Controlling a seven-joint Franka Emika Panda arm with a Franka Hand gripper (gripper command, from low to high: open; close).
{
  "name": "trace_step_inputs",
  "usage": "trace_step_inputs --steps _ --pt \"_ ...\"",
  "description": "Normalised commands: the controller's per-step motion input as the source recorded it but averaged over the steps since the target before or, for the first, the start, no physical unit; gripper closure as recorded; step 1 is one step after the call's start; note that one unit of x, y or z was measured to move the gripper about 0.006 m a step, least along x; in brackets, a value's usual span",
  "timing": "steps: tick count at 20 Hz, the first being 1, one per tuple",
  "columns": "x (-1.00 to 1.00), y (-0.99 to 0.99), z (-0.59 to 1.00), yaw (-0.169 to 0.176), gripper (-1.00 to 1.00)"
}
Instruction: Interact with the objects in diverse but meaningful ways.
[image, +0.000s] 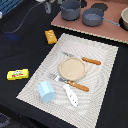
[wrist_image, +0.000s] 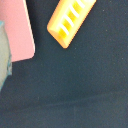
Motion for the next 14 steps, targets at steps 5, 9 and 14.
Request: trace_step_inputs --steps 5,9,14 --pt "0.0 -0.19 -0.39 -0.108 -1.0" --pt "-0.01 0.0 -0.28 -0.153 -1.0" --pt "-0.15 0.05 -0.24 -0.127 -1.0"
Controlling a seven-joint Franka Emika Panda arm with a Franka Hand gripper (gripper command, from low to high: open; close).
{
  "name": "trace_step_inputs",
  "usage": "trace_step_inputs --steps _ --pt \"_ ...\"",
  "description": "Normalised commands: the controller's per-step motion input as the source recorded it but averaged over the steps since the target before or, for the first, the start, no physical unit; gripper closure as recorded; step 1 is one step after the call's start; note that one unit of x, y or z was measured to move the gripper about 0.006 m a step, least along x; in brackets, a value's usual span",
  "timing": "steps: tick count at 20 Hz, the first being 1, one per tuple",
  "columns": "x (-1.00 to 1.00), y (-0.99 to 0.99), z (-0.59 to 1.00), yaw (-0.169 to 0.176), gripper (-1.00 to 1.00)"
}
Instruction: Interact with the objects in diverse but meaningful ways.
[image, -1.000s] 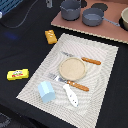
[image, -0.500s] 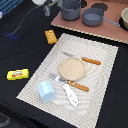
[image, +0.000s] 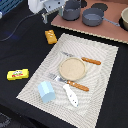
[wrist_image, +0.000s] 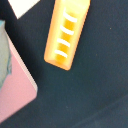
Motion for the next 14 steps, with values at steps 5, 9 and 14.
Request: trace_step_inputs --steps 5,9,14 --pt "-0.21 0.02 -0.32 -0.084 -1.0" --pt "-0.11 0.02 -0.36 -0.069 -1.0" --pt "-0.07 0.06 -0.46 -0.058 -1.0"
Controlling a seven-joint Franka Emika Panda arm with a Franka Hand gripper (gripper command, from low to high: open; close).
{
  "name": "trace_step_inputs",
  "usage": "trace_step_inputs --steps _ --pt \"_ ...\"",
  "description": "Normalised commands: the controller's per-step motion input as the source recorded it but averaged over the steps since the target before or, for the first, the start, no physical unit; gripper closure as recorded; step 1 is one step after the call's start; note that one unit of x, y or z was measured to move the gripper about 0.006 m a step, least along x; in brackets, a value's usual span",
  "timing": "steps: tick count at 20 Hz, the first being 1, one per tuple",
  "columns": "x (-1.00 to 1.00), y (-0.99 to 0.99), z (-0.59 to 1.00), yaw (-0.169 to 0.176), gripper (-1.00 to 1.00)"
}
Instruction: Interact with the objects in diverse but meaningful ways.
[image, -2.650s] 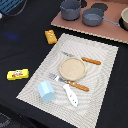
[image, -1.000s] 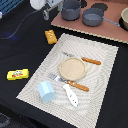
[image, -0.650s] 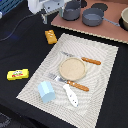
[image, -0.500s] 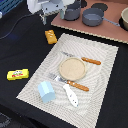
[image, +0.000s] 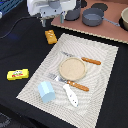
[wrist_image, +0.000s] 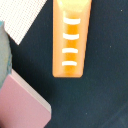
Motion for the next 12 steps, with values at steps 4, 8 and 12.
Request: trace_step_inputs --steps 4,8,12 --pt "-0.1 0.08 -0.44 -0.051 -1.0" --pt "-0.29 0.24 -0.3 -0.041 -1.0" --pt "-0.38 0.17 -0.34 -0.032 -1.0"
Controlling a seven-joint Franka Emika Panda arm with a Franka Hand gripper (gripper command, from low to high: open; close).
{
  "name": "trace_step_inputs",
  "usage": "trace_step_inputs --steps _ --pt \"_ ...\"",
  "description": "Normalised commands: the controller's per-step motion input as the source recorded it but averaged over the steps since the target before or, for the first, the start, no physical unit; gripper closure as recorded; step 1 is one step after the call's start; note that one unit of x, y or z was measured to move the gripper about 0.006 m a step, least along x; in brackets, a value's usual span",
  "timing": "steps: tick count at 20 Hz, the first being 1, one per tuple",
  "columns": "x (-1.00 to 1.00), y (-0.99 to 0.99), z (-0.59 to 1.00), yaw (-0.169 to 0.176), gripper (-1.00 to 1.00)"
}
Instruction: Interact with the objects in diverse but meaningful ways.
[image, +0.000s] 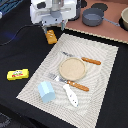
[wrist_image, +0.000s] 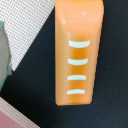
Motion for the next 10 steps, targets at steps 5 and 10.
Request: trace_step_inputs --steps 5,10 --pt "-0.41 0.17 -0.32 -0.023 -1.0" --pt "-0.4 0.09 -0.41 -0.022 -1.0"
